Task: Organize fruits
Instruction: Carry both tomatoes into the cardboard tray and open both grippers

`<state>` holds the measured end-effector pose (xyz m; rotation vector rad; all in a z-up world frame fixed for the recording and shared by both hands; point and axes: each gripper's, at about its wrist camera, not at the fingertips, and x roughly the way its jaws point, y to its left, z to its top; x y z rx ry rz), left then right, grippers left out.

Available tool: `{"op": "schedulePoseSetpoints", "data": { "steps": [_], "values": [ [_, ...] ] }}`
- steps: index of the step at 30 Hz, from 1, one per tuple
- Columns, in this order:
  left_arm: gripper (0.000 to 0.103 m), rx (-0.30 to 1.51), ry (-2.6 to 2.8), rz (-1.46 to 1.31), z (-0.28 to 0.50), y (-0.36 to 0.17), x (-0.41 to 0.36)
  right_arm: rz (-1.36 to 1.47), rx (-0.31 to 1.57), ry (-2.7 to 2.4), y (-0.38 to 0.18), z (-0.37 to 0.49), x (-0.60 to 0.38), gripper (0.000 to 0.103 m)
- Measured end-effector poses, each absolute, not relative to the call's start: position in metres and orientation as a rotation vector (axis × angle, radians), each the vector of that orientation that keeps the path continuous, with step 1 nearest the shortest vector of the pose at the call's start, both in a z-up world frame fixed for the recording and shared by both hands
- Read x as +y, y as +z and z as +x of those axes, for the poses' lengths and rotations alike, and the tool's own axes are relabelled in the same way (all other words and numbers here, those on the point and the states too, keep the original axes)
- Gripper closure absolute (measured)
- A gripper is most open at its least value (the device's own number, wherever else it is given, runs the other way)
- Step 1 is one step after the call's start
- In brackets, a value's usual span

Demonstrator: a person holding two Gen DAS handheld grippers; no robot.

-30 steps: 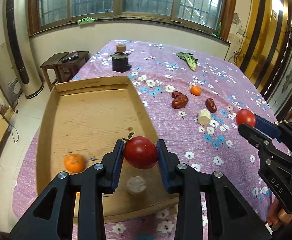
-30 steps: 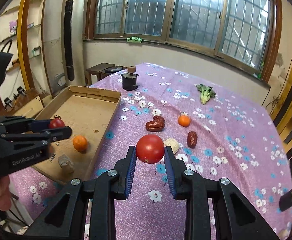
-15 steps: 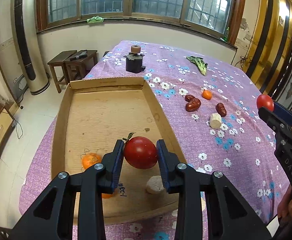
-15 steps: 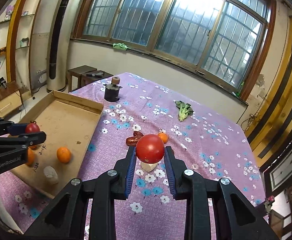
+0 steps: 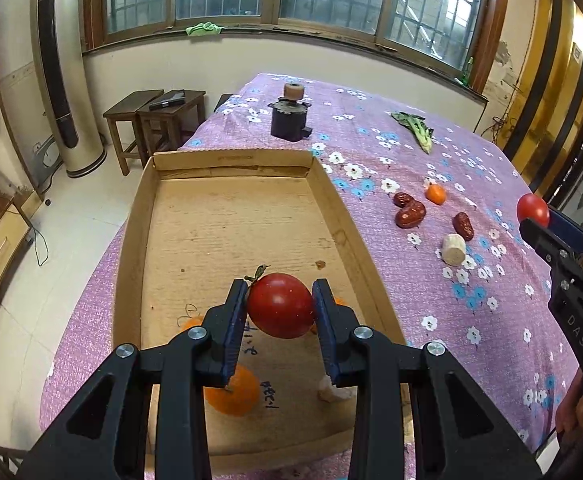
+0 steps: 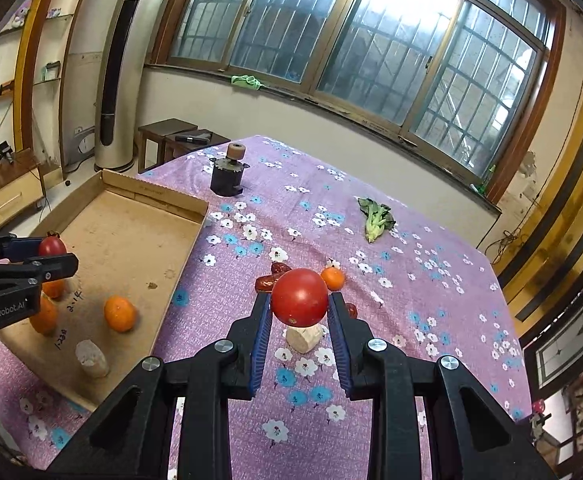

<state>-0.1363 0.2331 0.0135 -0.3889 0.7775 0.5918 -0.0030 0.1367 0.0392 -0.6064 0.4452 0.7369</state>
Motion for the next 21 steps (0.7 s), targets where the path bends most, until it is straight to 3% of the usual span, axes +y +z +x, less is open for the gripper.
{"op": "schedulePoseSetpoints", "data": {
  "steps": [16,21],
  "values": [
    [0.072,0.772,0.635,-0.442,-0.140,0.004,0.273,-0.703,0.456,0.712,0.022,0.017,0.187,0.074],
    [0.072,0.785,0.659,-0.457,-0.141,-0.001,0.289,-0.547,0.676,1.086,0.018,0.017,0.208,0.074]
  ]
}}
